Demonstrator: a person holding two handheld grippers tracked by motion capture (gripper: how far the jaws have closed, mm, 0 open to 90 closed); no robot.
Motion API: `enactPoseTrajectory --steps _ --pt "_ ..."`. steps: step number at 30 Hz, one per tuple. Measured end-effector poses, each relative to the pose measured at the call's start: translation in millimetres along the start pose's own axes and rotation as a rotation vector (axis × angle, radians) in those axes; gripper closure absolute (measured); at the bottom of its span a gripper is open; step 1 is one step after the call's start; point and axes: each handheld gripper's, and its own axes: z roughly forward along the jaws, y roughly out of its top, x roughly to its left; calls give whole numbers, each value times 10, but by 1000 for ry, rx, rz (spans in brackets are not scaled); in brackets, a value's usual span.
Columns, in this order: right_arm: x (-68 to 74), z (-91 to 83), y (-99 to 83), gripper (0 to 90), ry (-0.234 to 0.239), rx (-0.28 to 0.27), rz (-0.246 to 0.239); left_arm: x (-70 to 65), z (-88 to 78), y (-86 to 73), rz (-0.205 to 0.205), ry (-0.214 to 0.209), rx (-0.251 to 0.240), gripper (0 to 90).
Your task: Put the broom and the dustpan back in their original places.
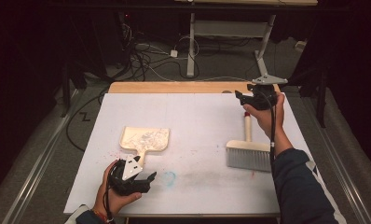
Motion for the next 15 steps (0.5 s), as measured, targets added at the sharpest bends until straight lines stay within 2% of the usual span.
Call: enactPoseTrajectory --steps 4,6,14,15 --pt "49 -56 71 443 16 -36 -6 2 18 3 4 -6 3 207" --pt "82 -68 80 439 23 -34 -9 0 18 4 11 -5 7 201" --pt "181 -195 63 425 27 -61 -17 2 -28 13 32 15 -8 192" --pt "190 -214 58 425 31 -62 -20 -1 -35 16 36 27 -9 189"
